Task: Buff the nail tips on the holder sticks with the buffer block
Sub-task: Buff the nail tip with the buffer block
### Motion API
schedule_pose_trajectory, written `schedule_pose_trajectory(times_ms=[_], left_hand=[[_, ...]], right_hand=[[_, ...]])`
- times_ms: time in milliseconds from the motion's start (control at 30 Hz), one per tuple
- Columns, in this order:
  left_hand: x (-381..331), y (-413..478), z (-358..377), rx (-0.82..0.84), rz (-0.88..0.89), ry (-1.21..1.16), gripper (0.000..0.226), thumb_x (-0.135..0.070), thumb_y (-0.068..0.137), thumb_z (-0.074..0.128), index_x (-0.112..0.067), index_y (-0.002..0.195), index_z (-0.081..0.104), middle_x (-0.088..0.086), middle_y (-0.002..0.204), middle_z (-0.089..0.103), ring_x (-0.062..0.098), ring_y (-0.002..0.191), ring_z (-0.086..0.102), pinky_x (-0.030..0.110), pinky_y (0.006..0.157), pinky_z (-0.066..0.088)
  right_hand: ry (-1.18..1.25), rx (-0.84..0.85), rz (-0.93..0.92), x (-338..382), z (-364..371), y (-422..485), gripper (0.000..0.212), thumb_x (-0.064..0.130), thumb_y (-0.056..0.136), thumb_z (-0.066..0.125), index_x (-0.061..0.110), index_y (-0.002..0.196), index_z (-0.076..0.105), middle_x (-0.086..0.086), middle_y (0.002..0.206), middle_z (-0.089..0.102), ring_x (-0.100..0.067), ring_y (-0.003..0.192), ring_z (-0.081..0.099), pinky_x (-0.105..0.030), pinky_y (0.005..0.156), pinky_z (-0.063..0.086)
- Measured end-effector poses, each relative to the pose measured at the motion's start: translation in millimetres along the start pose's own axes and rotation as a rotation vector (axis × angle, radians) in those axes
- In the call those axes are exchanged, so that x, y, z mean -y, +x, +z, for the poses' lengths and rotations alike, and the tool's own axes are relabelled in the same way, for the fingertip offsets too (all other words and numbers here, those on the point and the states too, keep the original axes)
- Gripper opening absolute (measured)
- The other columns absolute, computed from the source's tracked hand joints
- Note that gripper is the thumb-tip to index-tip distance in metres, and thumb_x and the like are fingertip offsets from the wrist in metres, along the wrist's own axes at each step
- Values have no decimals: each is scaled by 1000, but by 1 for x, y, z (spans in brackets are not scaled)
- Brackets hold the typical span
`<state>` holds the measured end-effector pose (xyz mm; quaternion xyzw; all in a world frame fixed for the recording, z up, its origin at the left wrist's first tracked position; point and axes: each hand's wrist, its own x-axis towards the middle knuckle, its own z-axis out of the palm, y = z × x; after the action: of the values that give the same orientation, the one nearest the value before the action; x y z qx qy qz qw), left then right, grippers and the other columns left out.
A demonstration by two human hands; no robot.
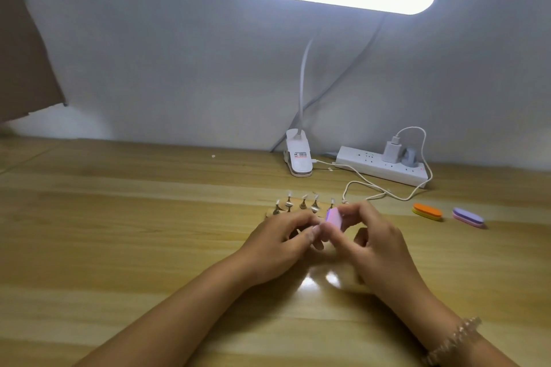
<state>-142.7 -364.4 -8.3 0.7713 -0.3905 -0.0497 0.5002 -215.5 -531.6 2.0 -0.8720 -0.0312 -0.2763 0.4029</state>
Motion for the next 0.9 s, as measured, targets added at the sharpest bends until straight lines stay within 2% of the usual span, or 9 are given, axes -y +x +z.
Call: schedule_pose_trajectory(times_ms=[100,167,267,400,500,633,767,833,900], left_hand=[[2,1,1,-13,-11,-55,21,-12,102,51,-25,94,66,-12,89,71,6,82,64,25,70,47],[2,1,1,-29,-9,-104,20,-8,102,51,-20,96,66,-11,92,71,9,77,64,24,67,48],[1,1,0,-47,8,-116,22,-5,98,54,-21,95,68,-15,84,67,4,62,59,19,63,46],[3,1,-1,-38,5,-70,16,-8,97,58,-17,95,72,-3,82,67,9,60,55,26,65,46],[1,1,-2,-10,15,-81,25,-4,95,57,-25,90,71,-12,76,63,8,62,54,26,65,44],[3,1,-1,-20,1,-61,25,-4,96,59,-25,93,73,-17,75,64,10,61,53,25,64,44],[2,-1,-2,-15,8,-62,21,-10,94,57,-18,103,75,-11,83,70,9,63,55,29,62,48],[2,-1,-3,-32,-16,-85,26,-13,94,56,-27,104,75,0,89,72,12,65,58,40,62,52],[3,0,-2,-62,-42,-111,24,-15,94,58,-31,100,74,-1,86,70,10,61,57,40,58,51]], right_hand=[[102,-78,143,-7,-8,4,16,33,87,68,25,100,65,11,87,69,-14,62,61,-26,54,46],[64,-61,77,-3,-7,0,14,31,90,66,28,103,65,15,87,68,-16,62,61,-25,51,45],[-63,39,-94,6,0,-6,22,41,86,69,29,105,64,14,85,66,-15,53,55,-24,52,42],[-95,33,-39,2,-3,-2,35,52,78,67,25,100,64,14,81,65,-13,56,53,-27,56,40],[-213,42,-153,4,-2,-8,30,44,78,75,27,99,63,20,78,60,-11,52,48,-22,52,36],[-82,31,-45,2,-3,-3,38,60,74,61,28,94,66,17,80,67,-11,55,52,-29,57,41],[-214,16,-171,5,-3,-7,37,48,81,68,28,113,69,14,90,65,-10,53,49,-32,56,47],[-206,52,-193,6,-1,-10,42,49,87,64,30,125,65,13,95,58,-6,55,49,-33,56,50],[-193,86,-180,5,-1,-9,43,46,92,54,35,133,59,15,97,51,-2,63,50,-32,60,50]])
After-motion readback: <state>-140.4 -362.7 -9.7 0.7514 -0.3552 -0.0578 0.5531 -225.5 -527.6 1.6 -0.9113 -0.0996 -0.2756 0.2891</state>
